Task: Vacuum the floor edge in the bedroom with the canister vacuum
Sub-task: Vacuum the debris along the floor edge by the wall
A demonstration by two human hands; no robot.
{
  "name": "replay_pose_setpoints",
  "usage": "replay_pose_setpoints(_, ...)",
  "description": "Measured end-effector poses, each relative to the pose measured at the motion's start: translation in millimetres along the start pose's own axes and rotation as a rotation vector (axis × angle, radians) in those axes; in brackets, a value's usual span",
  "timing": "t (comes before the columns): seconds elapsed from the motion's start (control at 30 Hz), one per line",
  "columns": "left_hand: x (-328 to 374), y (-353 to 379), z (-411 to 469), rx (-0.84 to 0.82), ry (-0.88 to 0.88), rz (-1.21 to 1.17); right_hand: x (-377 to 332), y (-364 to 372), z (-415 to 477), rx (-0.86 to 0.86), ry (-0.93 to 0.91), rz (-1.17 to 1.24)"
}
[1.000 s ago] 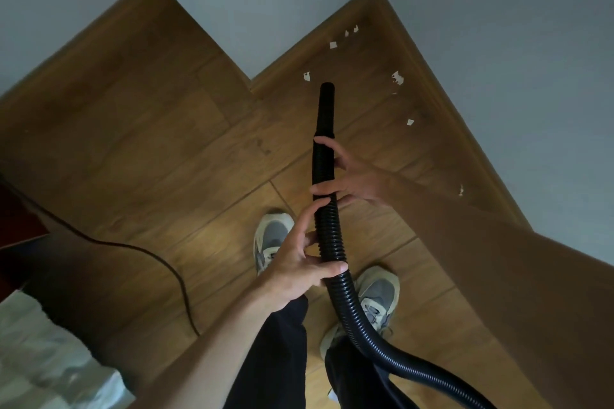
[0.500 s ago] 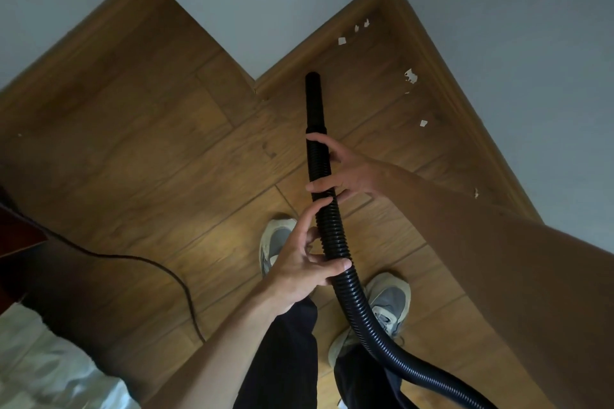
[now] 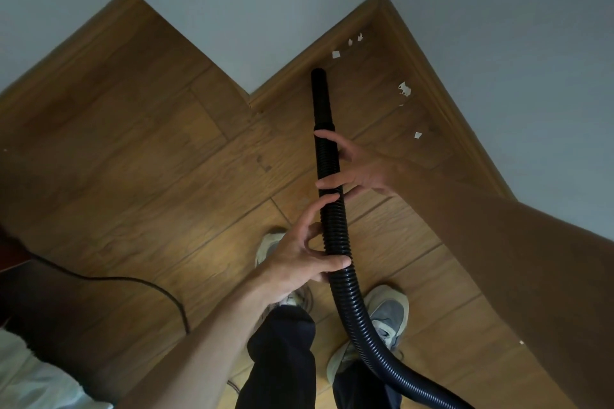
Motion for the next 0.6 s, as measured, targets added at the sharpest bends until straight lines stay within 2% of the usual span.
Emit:
replay_pose_setpoints(0.3, 18.9, -0.8, 14.9, -0.08, -0.008, 0.053, -4.1, -19.9, 4.7, 0.108, -0.021, 0.082)
replay_pose_setpoints(0.6, 25.4, 2.9, 21.9, -0.083, -0.015, 0.101, 0.1, -29.5, 4.2, 0.153, -0.029, 0.117)
Point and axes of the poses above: each hand's wrist, its own z-axis towards the middle knuckle, its own y-axis out of the palm, x = y × z, the point moved 9 cm from there along z, towards the middle knuckle, and after that the axes turned 8 degrees about -z, right-handed, at the moved point
